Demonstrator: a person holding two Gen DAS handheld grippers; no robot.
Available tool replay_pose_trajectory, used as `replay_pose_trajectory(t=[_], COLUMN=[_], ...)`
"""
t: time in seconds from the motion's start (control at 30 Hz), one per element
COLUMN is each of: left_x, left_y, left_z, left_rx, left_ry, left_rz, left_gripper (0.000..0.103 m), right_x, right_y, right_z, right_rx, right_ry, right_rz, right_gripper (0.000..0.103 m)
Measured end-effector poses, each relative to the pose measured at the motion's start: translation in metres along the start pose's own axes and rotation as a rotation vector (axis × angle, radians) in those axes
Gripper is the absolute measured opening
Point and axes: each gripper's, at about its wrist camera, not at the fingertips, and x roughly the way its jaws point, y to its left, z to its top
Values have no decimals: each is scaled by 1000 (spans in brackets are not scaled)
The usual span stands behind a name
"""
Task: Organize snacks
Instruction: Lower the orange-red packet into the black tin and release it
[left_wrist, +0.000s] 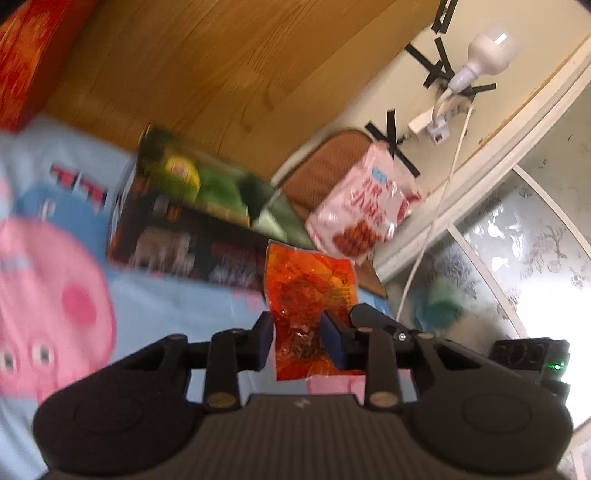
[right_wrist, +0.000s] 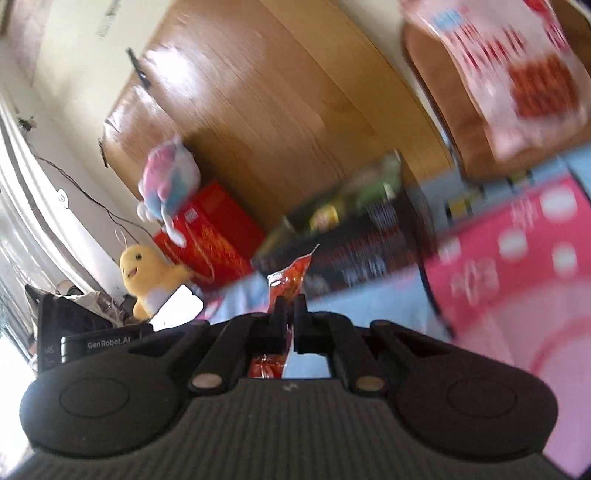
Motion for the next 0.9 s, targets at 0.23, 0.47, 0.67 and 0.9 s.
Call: replay_pose_trajectory(t=[0.23, 0.47, 0.67, 0.9], left_x=[44, 102, 87, 64], left_y=[-3, 1, -11, -33], left_z=[71, 87, 64, 20], left_rx=[90, 230, 322, 434], left_ry=[-43, -109, -165, -169], left_rz=[61, 343, 445, 532], left_gripper=[29, 30, 31, 36], right_x=[39, 107, 103, 94], right_y=[-4, -13, -21, 0], right_z=[55, 60, 43, 27], right_rx=[-96, -350, -483, -472], right_ry=[-82, -184, -248, -281], right_rz=[9, -204, -357, -385], right_gripper=[6, 19, 27, 28])
